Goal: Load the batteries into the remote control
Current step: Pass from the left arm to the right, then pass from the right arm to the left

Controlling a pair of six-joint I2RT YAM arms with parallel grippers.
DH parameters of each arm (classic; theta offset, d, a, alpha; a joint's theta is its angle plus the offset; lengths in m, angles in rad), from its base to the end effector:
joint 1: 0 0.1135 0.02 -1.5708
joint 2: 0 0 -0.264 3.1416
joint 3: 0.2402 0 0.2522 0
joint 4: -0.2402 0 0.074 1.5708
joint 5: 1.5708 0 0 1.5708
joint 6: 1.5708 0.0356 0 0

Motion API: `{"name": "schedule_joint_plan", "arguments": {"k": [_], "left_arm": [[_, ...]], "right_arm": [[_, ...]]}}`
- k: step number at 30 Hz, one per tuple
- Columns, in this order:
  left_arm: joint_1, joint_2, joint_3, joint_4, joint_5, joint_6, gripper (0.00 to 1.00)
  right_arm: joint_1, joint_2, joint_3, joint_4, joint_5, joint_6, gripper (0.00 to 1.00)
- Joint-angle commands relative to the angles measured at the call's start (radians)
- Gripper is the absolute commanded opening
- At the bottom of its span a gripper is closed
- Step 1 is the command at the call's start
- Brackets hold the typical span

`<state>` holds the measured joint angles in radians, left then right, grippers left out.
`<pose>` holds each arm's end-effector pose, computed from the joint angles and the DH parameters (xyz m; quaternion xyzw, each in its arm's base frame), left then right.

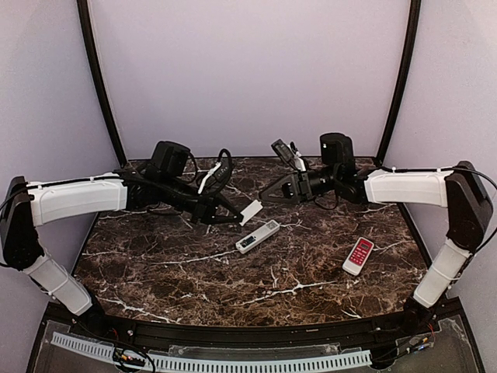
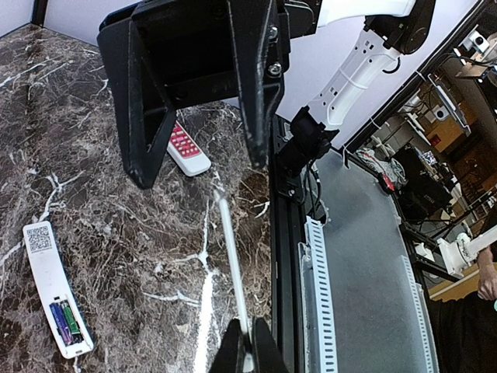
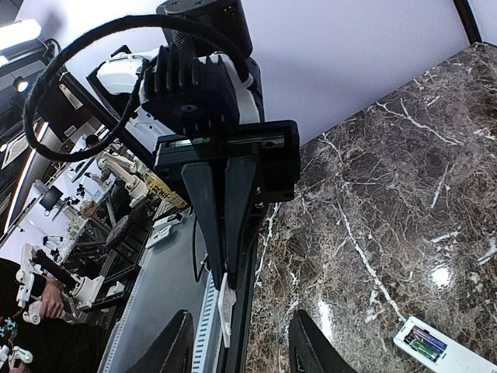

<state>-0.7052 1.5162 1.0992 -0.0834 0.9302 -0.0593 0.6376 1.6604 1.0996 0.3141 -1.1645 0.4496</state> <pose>0.2385 -0.2405 0.2870 0.4609 0.6565 -0.5280 0.2790 0.2765 0.2456 0.2755 -0.3984 0.6241 0.6368 0.2151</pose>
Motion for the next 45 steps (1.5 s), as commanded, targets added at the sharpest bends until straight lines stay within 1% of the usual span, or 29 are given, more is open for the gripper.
{"name": "schedule_joint_plan", "arguments": {"k": [1,7,11,13,15,16,17,18,19,20,21,22,23,24,25,27,28,29,30,33,37,45], "left_arm": [[-0.007,-0.001,0.035,-0.033,-0.025,0.024,0.00],[-0.007,0.024,0.054,-0.032,-0.026,0.006,0.00],[-0.007,0.031,0.054,-0.024,-0.025,-0.005,0.00],[-0.007,0.031,0.056,-0.030,-0.036,0.003,0.00],[-0.007,0.028,0.056,-0.042,-0.058,0.015,0.02],[-0.007,0.026,0.056,-0.052,-0.079,0.023,0.05],[-0.007,0.021,0.055,-0.055,-0.095,0.026,0.19],[-0.007,0.015,0.052,-0.059,-0.134,0.031,0.26],[-0.007,-0.002,0.042,-0.056,-0.154,0.033,0.38],[-0.007,-0.014,0.034,-0.045,-0.206,0.037,0.43],[-0.007,-0.044,0.014,-0.025,-0.235,0.039,0.51],[-0.008,-0.061,0.003,-0.016,-0.293,0.049,0.55],[-0.009,-0.095,-0.020,0.001,-0.323,0.068,0.67],[-0.017,-0.111,-0.030,0.008,-0.391,0.082,0.71],[-0.022,-0.141,-0.052,0.027,-0.426,0.112,0.74],[-0.052,-0.169,-0.072,0.033,-0.524,0.167,0.76],[-0.080,-0.172,-0.071,0.027,-0.598,0.187,0.76],[-0.092,-0.168,-0.063,0.008,-0.628,0.219,0.75],[-0.116,-0.162,-0.055,-0.002,-0.693,0.231,0.73],[-0.149,-0.140,-0.029,-0.022,-0.790,0.274,0.72],[-0.182,-0.110,0.004,-0.040,-0.865,0.308,0.68],[-0.212,-0.043,0.061,-0.073,-0.906,0.343,0.59]], "right_arm": [[0.027,0.033,0.036,-0.043,-0.017,-0.043,0.39],[0.047,0.051,0.049,-0.072,-0.035,-0.074,0.29],[0.050,0.049,0.054,-0.084,-0.034,-0.083,0.15],[0.050,0.053,0.059,-0.086,-0.036,-0.078,0.02],[0.049,0.059,0.068,-0.087,-0.035,-0.068,0.00],[0.050,0.060,0.068,-0.086,-0.033,-0.062,0.00],[0.047,0.061,0.067,-0.080,-0.031,-0.051,0.00],[0.045,0.061,0.066,-0.073,-0.027,-0.038,0.00],[0.043,0.062,0.064,-0.064,-0.017,-0.019,0.00],[0.037,0.062,0.061,-0.057,-0.004,0.000,0.00],[0.030,0.062,0.057,-0.049,0.006,0.016,0.00],[0.023,0.061,0.051,-0.038,0.019,0.038,0.00],[0.015,0.060,0.047,-0.037,0.044,0.055,0.00],[0.008,0.060,0.042,-0.032,0.059,0.074,0.00],[0.002,0.061,0.040,-0.032,0.074,0.088,0.00],[-0.004,0.065,0.048,-0.063,0.116,0.098,0.00],[-0.004,0.067,0.050,-0.069,0.132,0.105,0.00],[-0.004,0.070,0.053,-0.073,0.143,0.117,0.00],[-0.005,0.073,0.052,-0.074,0.155,0.130,0.00],[-0.003,0.081,0.059,-0.086,0.182,0.156,0.00],[0.002,0.089,0.052,-0.055,0.169,0.202,0.00],[0.037,0.113,0.041,-0.004,0.171,0.252,0.00]]}}
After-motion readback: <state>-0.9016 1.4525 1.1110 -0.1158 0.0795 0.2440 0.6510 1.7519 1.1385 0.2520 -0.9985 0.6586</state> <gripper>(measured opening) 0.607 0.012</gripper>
